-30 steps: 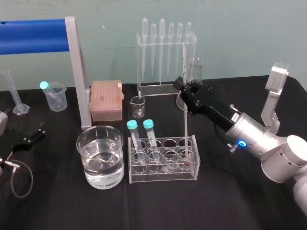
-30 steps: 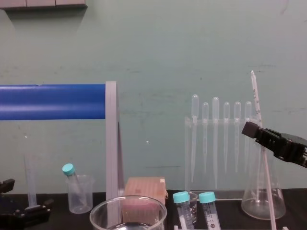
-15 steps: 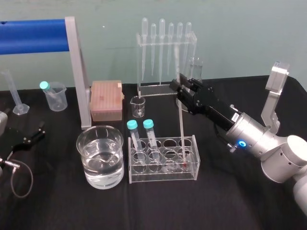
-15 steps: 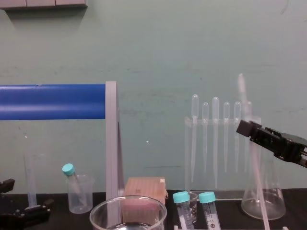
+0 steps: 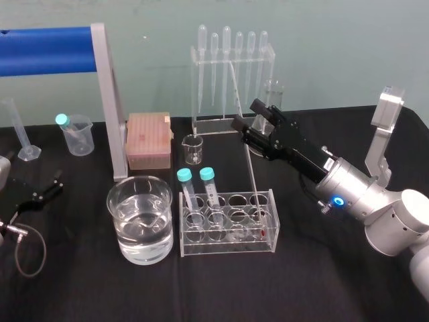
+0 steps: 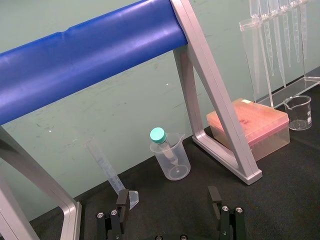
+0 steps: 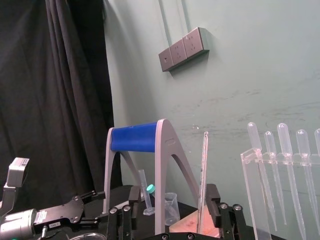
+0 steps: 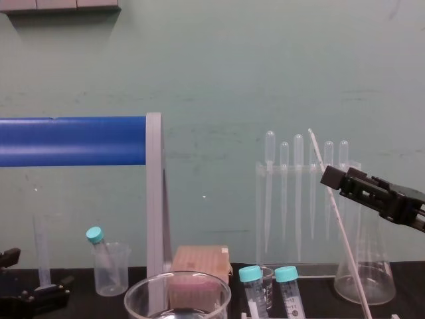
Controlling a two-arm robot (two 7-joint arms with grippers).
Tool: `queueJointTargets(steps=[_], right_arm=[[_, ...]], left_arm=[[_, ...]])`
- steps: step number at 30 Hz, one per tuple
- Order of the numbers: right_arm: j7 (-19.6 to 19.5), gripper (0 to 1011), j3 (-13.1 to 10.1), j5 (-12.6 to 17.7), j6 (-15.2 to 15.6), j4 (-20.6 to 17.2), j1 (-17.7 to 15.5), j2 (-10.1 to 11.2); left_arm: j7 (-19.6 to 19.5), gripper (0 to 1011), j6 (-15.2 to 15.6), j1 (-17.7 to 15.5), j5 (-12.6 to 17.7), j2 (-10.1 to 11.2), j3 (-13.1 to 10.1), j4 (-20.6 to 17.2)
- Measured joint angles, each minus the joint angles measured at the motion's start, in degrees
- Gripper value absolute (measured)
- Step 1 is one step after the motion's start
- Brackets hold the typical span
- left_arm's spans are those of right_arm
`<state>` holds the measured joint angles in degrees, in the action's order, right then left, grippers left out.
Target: Hold the thermometer with one hand and immerse one end into the beaker, then reinsert it into the test tube rack.
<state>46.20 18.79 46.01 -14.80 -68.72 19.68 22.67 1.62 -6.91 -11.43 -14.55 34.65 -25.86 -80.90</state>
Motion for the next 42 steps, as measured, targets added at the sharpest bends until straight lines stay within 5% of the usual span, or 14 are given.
queueJointTargets(steps=[6,15,22,25,29,34,42], right_arm=[[0.0,993,0.0,0.0,0.0,0.0,0.0,0.0],[-1.0,1003,-0.1,-0.6,0.0,-0.7,-0.2,0.2],[-21.7,1003,-3.8,-12.0,-0.3,-11.6,-6.4,2.7],[-32.1,1003,-5.8,-18.4,2.8,-16.6,-9.6,3.8],[-38.8,1003,-7.1,-22.1,8.1,-19.4,-11.8,4.5],[-42.7,1003,-7.6,-24.0,15.0,-19.7,-12.9,4.2],[-41.3,1003,-7.6,-23.6,15.8,-16.3,-12.5,2.0]], left_arm=[[0.0,1008,0.0,0.0,0.0,0.0,0.0,0.0],[0.0,1008,0.0,0.0,0.0,0.0,0.0,0.0],[0.0,1008,0.0,0.0,0.0,0.0,0.0,0.0],[0.0,1008,0.0,0.0,0.0,0.0,0.0,0.0],[0.0,1008,0.0,0.0,0.0,0.0,0.0,0.0],[0.0,1008,0.0,0.0,0.0,0.0,0.0,0.0],[0.0,1008,0.0,0.0,0.0,0.0,0.0,0.0]])
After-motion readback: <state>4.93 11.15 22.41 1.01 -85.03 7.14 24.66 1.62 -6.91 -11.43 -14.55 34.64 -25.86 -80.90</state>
